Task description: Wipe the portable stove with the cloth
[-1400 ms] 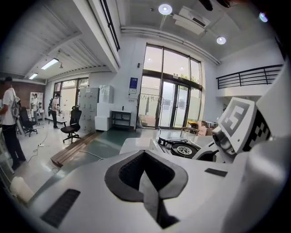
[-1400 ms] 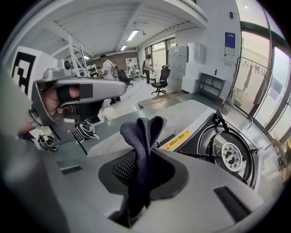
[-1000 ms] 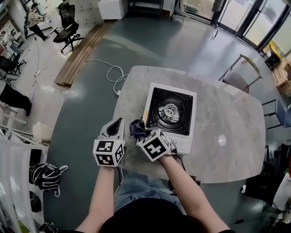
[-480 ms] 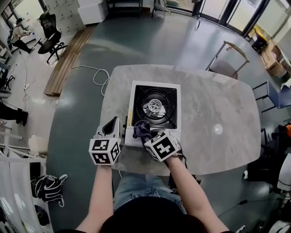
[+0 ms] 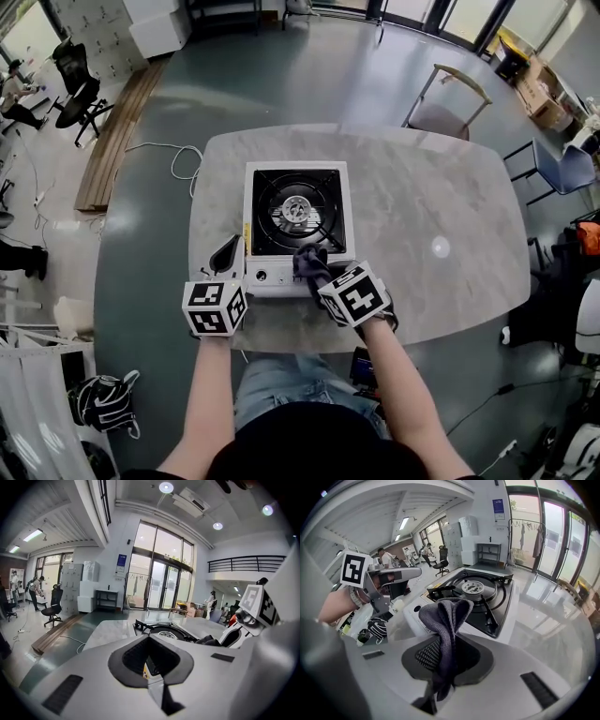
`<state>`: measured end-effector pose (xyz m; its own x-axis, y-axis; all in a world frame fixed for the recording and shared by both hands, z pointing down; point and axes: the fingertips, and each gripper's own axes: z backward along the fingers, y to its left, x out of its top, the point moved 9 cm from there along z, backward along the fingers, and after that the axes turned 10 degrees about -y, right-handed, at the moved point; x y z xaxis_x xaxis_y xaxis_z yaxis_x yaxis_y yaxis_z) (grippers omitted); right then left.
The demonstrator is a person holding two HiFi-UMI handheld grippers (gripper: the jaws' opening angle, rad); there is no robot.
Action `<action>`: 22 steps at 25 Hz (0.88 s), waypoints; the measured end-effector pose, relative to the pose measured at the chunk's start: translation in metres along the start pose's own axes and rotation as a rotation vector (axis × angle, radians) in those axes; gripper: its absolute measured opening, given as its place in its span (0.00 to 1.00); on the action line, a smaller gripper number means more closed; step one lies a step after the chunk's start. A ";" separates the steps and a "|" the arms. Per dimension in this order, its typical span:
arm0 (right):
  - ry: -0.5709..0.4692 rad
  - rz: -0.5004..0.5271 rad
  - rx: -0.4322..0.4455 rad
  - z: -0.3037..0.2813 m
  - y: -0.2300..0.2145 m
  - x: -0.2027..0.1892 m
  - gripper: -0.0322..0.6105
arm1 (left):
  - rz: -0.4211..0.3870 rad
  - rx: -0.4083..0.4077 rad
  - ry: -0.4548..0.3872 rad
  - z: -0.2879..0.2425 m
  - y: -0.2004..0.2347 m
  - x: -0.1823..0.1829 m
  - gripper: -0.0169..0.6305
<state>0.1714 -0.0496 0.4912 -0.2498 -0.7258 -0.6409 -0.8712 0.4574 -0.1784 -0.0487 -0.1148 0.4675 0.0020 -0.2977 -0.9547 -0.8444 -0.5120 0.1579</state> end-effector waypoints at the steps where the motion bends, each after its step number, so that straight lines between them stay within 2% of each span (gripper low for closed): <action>1: 0.001 -0.006 -0.010 0.003 -0.003 -0.003 0.16 | 0.001 -0.003 -0.001 -0.001 -0.001 0.000 0.04; 11: 0.039 -0.072 -0.092 0.036 -0.045 -0.028 0.16 | -0.008 -0.041 -0.013 -0.005 -0.009 0.005 0.04; 15: 0.065 -0.057 -0.127 0.047 -0.057 -0.035 0.16 | -0.006 -0.038 -0.033 -0.003 -0.006 0.007 0.04; 18: 0.029 -0.033 -0.123 0.064 -0.061 -0.031 0.16 | 0.001 -0.033 -0.058 -0.002 -0.005 0.009 0.04; 22: -0.080 0.018 -0.094 0.090 -0.055 -0.002 0.16 | 0.023 -0.014 -0.085 -0.002 -0.002 0.007 0.04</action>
<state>0.2577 -0.0272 0.4349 -0.2349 -0.6729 -0.7015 -0.9035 0.4173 -0.0977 -0.0464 -0.1172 0.4614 -0.0636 -0.2403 -0.9686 -0.8362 -0.5169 0.1832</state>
